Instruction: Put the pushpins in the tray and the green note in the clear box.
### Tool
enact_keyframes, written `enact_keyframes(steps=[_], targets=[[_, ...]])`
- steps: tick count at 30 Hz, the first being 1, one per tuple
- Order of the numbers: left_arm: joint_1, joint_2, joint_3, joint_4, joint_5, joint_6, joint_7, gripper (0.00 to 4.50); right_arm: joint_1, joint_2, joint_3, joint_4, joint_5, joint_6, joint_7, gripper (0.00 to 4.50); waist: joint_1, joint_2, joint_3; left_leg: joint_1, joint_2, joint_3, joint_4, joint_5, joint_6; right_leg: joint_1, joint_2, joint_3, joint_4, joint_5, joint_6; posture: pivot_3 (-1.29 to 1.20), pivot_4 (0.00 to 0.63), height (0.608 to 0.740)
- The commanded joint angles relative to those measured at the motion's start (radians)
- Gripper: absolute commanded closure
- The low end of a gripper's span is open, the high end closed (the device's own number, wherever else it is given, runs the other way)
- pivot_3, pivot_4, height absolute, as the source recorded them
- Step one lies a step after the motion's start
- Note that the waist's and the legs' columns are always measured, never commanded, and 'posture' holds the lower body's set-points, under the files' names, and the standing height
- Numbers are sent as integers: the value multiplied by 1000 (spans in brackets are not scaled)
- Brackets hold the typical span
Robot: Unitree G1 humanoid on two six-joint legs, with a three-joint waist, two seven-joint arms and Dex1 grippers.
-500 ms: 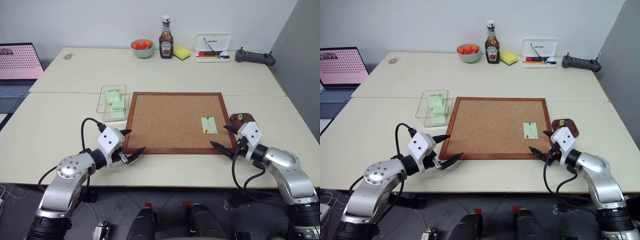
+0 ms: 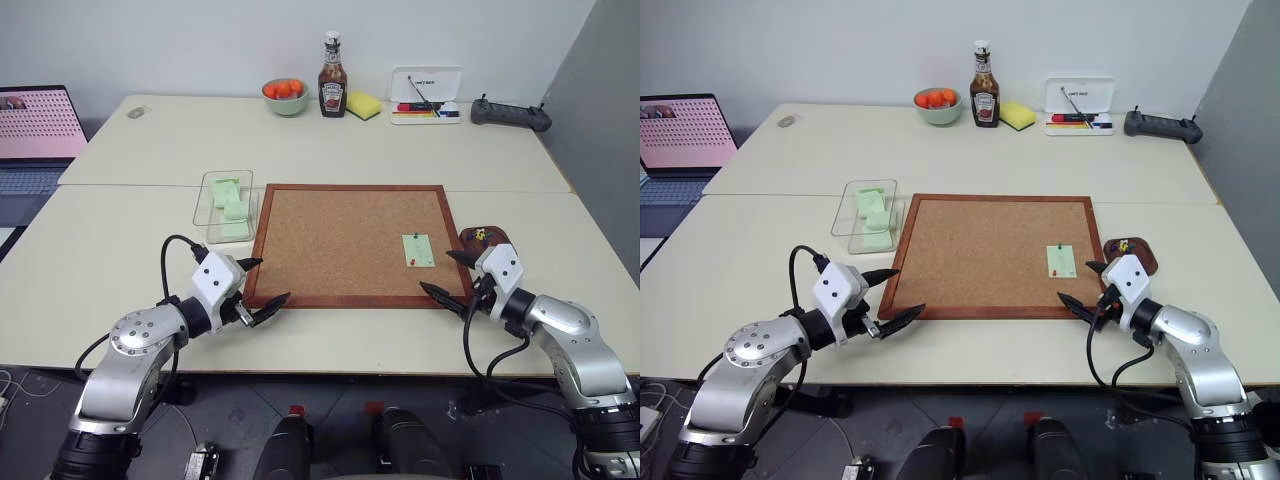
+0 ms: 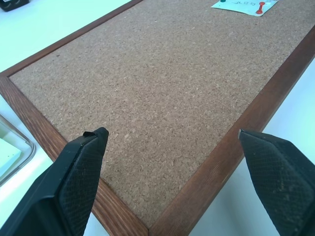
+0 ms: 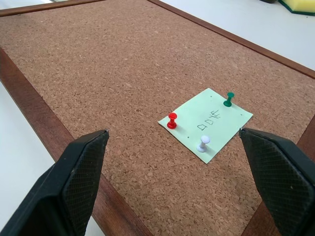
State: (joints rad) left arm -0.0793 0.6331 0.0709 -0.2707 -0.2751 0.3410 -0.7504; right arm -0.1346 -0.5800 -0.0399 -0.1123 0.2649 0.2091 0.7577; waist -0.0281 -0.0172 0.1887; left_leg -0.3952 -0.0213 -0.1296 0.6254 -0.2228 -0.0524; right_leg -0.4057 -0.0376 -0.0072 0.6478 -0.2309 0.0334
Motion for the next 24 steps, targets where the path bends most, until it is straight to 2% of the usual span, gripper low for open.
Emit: enact_keyframes(steps=[1,9,10,11,12,14,24], targets=[[-36,-7,19,2,-21,11,10,8,-7,0,-20,-18,7,-17,-2,0,0,0,0,0,0,0,0,0,0,0,0,0,0,0,0,0,150,740],[-113,-58,-60,26,-31,14,-31,8,-4,2,-21,-40,10,-6,-11,0,0,0,0,0,0,1,0,0,0,0,0,0,0,0,1,0,150,740],[-126,-66,-71,34,-29,8,-34,359,-2,3,-22,-44,11,-3,-13,0,0,0,0,0,0,1,0,0,0,0,0,1,0,1,1,0,150,740],[-149,-78,-93,53,-22,1,-43,396,-1,5,-21,-50,12,3,-17,0,0,0,0,0,0,0,0,0,0,0,0,1,0,1,1,0,150,740],[-173,-90,-114,74,-13,-6,-50,801,-1,7,-21,-55,12,9,-22,0,-2,0,0,0,0,1,0,0,0,0,0,0,0,1,1,0,150,740],[-231,-119,-160,132,8,-18,-64,915,-6,11,-19,-63,13,24,-31,0,1,0,0,0,0,0,0,0,0,0,0,0,0,1,1,0,150,740],[-409,-235,-277,427,100,-124,-94,2887,-73,19,-14,-80,33,133,-51,0,-2,0,0,0,-1,3,2,0,0,0,0,3,0,2,3,0,150,740]])
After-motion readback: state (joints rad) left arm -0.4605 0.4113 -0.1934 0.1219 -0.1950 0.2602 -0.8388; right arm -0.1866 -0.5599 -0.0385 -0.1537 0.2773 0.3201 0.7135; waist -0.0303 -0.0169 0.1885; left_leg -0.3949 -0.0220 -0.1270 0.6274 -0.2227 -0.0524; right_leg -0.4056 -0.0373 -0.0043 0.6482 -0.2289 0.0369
